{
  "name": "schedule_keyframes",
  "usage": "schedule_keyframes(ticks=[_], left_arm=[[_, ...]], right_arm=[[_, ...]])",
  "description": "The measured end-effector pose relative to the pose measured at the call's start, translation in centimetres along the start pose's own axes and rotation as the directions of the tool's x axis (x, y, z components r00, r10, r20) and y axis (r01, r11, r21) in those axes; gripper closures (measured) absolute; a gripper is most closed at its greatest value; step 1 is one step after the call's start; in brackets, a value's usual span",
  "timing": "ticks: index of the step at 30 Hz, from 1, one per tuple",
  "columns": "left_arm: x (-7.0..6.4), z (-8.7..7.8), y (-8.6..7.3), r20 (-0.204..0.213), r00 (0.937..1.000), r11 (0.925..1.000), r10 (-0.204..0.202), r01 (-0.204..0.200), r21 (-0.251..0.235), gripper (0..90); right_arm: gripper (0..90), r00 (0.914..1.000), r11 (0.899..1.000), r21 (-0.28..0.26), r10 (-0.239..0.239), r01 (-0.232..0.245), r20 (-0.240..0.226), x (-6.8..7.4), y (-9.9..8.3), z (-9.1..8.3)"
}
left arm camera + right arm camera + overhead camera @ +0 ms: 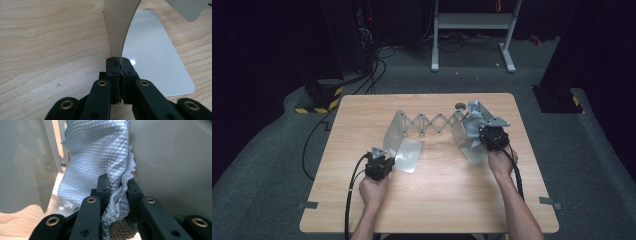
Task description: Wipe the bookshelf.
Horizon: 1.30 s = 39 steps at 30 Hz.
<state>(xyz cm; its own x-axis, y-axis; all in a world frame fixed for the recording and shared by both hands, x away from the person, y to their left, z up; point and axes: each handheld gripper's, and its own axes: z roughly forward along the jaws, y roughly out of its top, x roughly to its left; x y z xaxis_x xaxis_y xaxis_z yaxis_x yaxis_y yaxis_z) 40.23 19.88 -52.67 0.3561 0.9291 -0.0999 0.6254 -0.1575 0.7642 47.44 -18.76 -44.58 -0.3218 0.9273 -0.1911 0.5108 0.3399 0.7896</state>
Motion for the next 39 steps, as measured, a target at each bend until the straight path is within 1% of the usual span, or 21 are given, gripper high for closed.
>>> schedule_keyframes(ticks=[2, 3, 4, 5, 7, 8, 9, 10, 11, 14, 15, 20, 24, 28, 31, 32, 33, 34, 36, 37, 39], left_arm=[[0.0, 0.0, 0.0, 0.0, 1.0, 1.0, 0.0, 0.0, 0.0, 86.8], [0.0, 0.0, 0.0, 0.0, 1.0, 1.0, 0.0, 0.0, 0.0, 86.8], [0.0, 0.0, 0.0, 0.0, 1.0, 1.0, 0.0, 0.0, 0.0, 86.8], [0.0, 0.0, 0.0, 0.001, 1.0, 1.0, 0.0, 0.0, 0.0, 86.7], [0.0, 0.0, 0.0, 0.001, 1.0, 1.0, -0.001, 0.001, 0.0, 86.8], [0.0, 0.0, 0.0, 0.001, 1.0, 1.0, -0.001, 0.001, 0.0, 86.7], [0.0, 0.0, 0.0, 0.001, 1.0, 1.0, -0.001, 0.001, 0.0, 86.7], [0.0, 0.0, 0.0, 0.001, 1.0, 1.0, -0.001, 0.001, 0.0, 86.7], [0.0, 0.0, 0.0, 0.002, 1.0, 1.0, -0.002, 0.002, 0.0, 86.8], [0.0, 0.0, 0.0, 0.002, 1.0, 1.0, -0.002, 0.002, 0.0, 86.7], [0.0, 0.0, 0.0, 0.001, 1.0, 1.0, -0.001, 0.001, 0.0, 86.7], [0.0, 0.0, 0.0, 0.002, 1.0, 1.0, -0.002, 0.002, 0.0, 86.7], [0.0, 0.0, 0.0, 0.002, 1.0, 1.0, -0.003, 0.003, 0.0, 86.8], [0.1, 0.0, 0.0, 0.005, 1.0, 1.0, -0.005, 0.005, 0.0, 86.7], [0.1, 0.0, 0.0, 0.007, 1.0, 1.0, -0.006, 0.006, 0.001, 86.7], [0.1, 0.0, 0.0, 0.007, 1.0, 1.0, -0.007, 0.007, 0.002, 86.7], [0.1, 0.0, 0.0, 0.007, 1.0, 1.0, -0.007, 0.007, 0.002, 86.7], [0.1, 0.0, 0.0, 0.007, 0.9999, 1.0, -0.007, 0.007, 0.001, 86.7], [0.1, 0.0, 0.0, 0.009, 0.9999, 1.0, -0.008, 0.008, 0.002, 86.7], [0.1, 0.0, 0.0, 0.009, 0.9999, 1.0, -0.008, 0.008, 0.002, 86.7], [0.1, 0.0, 0.0, 0.009, 0.9999, 1.0, -0.008, 0.008, 0.002, 86.7]], right_arm=[[78.1, 1.0, 1.0, 0.021, -0.004, 0.004, -0.003, 0.2, -0.3, 0.6], [78.1, 1.0, 0.999, 0.043, -0.002, 0.002, -0.008, 0.3, -0.6, 1.3], [78.1, 1.0, 0.999, 0.043, -0.002, 0.002, -0.008, 0.3, -0.6, 1.3], [78.1, 0.9999, 0.998, 0.058, 0.0, 0.001, -0.013, 0.4, -0.8, 1.7], [78.1, 0.9998, 0.997, 0.083, -0.001, 0.003, -0.018, 0.6, -1.3, 2.4], [78.1, 0.9997, 0.994, 0.109, 0.004, -0.002, -0.026, 0.7, -1.7, 3.0], [78.0, 0.9995, 0.993, 0.12, 0.004, 0.0, -0.03, 0.7, -2.0, 3.4], [78.0, 0.9995, 0.993, 0.12, 0.004, 0.0, -0.03, 0.7, -2.0, 3.4], [78.1, 0.9995, 0.991, 0.13, -0.002, 0.006, -0.031, 0.8, -2.2, 3.7], [78.1, 0.9993, 0.987, 0.161, 0.001, 0.005, -0.037, 0.9, -2.7, 4.5], [78.1, 0.9992, 0.984, 0.175, -0.008, 0.015, -0.04, 1.0, -3.0, 4.9], [78.1, 0.9992, 0.982, 0.189, -0.004, 0.011, -0.04, 1.1, -3.2, 5.4], [78.1, 0.9989, 0.983, 0.185, 0.007, 0.002, -0.047, 1.0, -3.0, 5.5], [78.1, 0.9986, 0.986, 0.169, 0.02, -0.011, -0.049, 0.9, -2.4, 5.0], [78.1, 0.9986, 0.989, 0.145, 0.023, -0.016, -0.047, 0.7, -1.6, 4.4], [78.1, 0.9987, 0.993, 0.119, 0.024, -0.019, -0.044, 0.6, -1.2, 3.8], [78.1, 0.9987, 0.993, 0.119, 0.024, -0.019, -0.044, 0.6, -1.2, 3.8], [78.1, 0.9987, 0.994, 0.106, 0.027, -0.022, -0.044, 0.5, -1.0, 3.5], [78.1, 0.999, 0.996, 0.086, 0.018, -0.014, -0.041, 0.3, -0.4, 2.9], [78.1, 0.999, 0.996, 0.086, 0.018, -0.014, -0.041, 0.3, -0.4, 2.9], [78.1, 0.9994, 0.998, 0.056, 0.01, -0.008, -0.033, 0.2, 0.5, 2.3]])
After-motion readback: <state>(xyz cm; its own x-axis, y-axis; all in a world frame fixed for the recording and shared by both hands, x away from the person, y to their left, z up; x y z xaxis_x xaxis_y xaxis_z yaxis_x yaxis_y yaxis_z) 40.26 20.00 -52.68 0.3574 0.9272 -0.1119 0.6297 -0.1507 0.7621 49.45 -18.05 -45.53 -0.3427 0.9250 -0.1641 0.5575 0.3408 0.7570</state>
